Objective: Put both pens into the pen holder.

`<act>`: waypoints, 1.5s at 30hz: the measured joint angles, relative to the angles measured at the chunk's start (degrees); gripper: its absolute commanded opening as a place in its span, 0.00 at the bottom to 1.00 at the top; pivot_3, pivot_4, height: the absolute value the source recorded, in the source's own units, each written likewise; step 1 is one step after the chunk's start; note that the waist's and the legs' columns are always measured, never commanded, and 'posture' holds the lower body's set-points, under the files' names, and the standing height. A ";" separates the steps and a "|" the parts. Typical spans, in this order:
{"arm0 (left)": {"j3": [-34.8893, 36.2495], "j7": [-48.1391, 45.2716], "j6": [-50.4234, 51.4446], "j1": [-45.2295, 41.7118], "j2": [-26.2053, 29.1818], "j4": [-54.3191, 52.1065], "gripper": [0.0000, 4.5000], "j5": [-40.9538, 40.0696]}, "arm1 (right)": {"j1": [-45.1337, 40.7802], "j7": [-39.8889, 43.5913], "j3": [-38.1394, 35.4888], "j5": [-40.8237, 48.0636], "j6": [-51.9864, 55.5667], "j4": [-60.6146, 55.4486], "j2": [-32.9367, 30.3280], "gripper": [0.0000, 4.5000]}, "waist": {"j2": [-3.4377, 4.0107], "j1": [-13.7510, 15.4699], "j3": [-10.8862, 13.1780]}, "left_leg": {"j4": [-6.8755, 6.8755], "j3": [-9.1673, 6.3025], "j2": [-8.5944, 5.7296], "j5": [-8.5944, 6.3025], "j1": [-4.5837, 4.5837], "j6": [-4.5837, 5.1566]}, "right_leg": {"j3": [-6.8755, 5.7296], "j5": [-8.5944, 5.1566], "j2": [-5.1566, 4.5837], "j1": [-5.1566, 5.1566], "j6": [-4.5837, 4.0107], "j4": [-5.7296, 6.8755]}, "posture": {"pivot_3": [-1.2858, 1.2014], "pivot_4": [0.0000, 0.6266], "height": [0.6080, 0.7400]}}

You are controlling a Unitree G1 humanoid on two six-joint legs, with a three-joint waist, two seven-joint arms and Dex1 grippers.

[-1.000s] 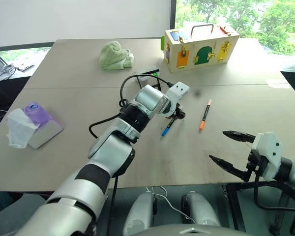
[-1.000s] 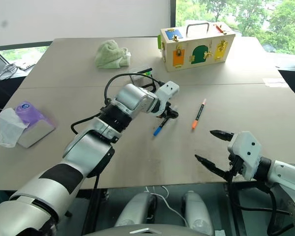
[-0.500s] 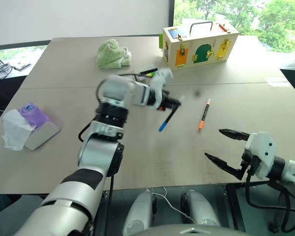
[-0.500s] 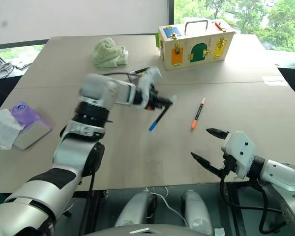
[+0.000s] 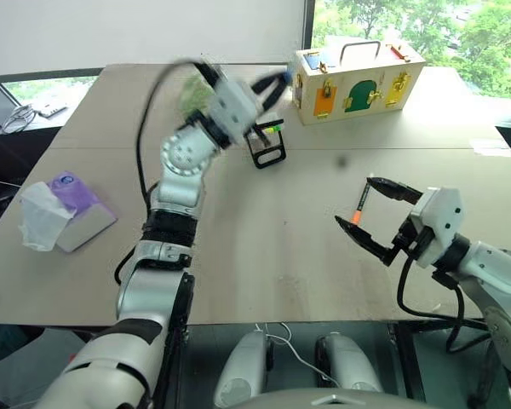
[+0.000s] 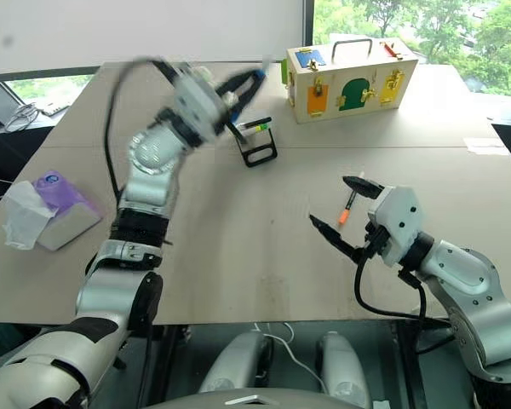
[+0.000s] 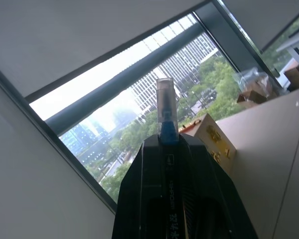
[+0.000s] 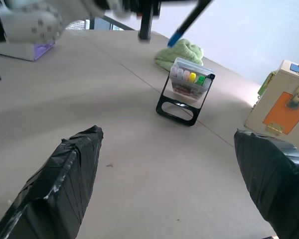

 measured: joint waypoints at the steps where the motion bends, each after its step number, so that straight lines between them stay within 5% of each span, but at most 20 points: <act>1: -1.08 1.35 -3.66 -1.01 0.21 4.43 0.02 1.86 | -0.06 -0.05 0.01 0.06 0.26 0.05 -0.03 1.00 | -0.01 -0.11 0.01 | 0.00 -0.03 -0.02 -0.01 -0.04 0.02 | -0.05 0.00 0.00 -0.02 0.00 0.00 | 0.52 0.24 1.00; 10: -5.70 16.12 -16.26 -9.88 2.94 22.59 0.02 14.61 | -0.79 -1.84 -1.44 1.73 4.07 -1.75 -1.33 1.00 | -0.01 -0.40 0.01 | 0.18 -0.35 -0.10 -0.05 -0.42 0.08 | -0.42 -0.02 0.00 -0.20 0.08 0.03 | 0.52 0.24 1.00; 18: -0.57 9.14 -15.26 -14.12 -0.72 24.79 0.02 4.10 | -0.44 -4.46 -2.48 2.53 6.34 -4.22 -1.32 1.00 | 0.00 -0.41 0.01 | 0.79 -0.58 -0.15 -0.12 -0.68 0.19 | -0.69 0.04 -0.02 -0.13 0.19 0.12 | 0.52 0.24 1.00; 37: -2.54 12.48 -7.18 -17.06 -1.78 30.44 0.02 9.80 | 4.66 -7.99 -4.93 2.58 6.23 -8.62 -1.08 1.00 | 0.00 -0.37 0.01 | 0.81 -0.59 -0.17 -0.12 -0.68 0.20 | -0.68 0.06 0.00 -0.13 0.22 0.15 | 0.52 0.24 1.00; 42: 6.66 -0.17 -4.22 -17.36 -6.25 29.57 0.02 -2.85 | 5.94 -10.38 -4.72 1.71 6.39 -10.54 -0.09 1.00 | 0.00 -0.43 0.01 | 0.82 -0.59 -0.16 -0.12 -0.68 0.19 | -0.68 0.05 0.01 -0.13 0.22 0.16 | 0.52 0.24 1.00; 44: 12.06 -7.37 5.17 -17.97 -9.17 26.01 0.02 -12.25 | 6.13 -11.13 -4.68 1.92 7.34 -10.77 0.17 1.00 | -0.01 -0.53 0.01 | 0.87 -0.61 -0.15 -0.12 -0.71 0.19 | -0.69 0.05 0.01 -0.12 0.22 0.18 | 0.52 0.24 1.00; 45: 17.42 -11.71 24.86 -17.63 -12.07 17.08 0.02 -24.25 | 5.56 -11.39 -4.31 2.77 8.67 -10.70 0.40 1.00 | 0.00 -0.61 0.01 | 0.93 -0.66 -0.13 -0.12 -0.75 0.20 | -0.71 0.05 0.01 -0.12 0.22 0.20 | 0.52 0.24 1.00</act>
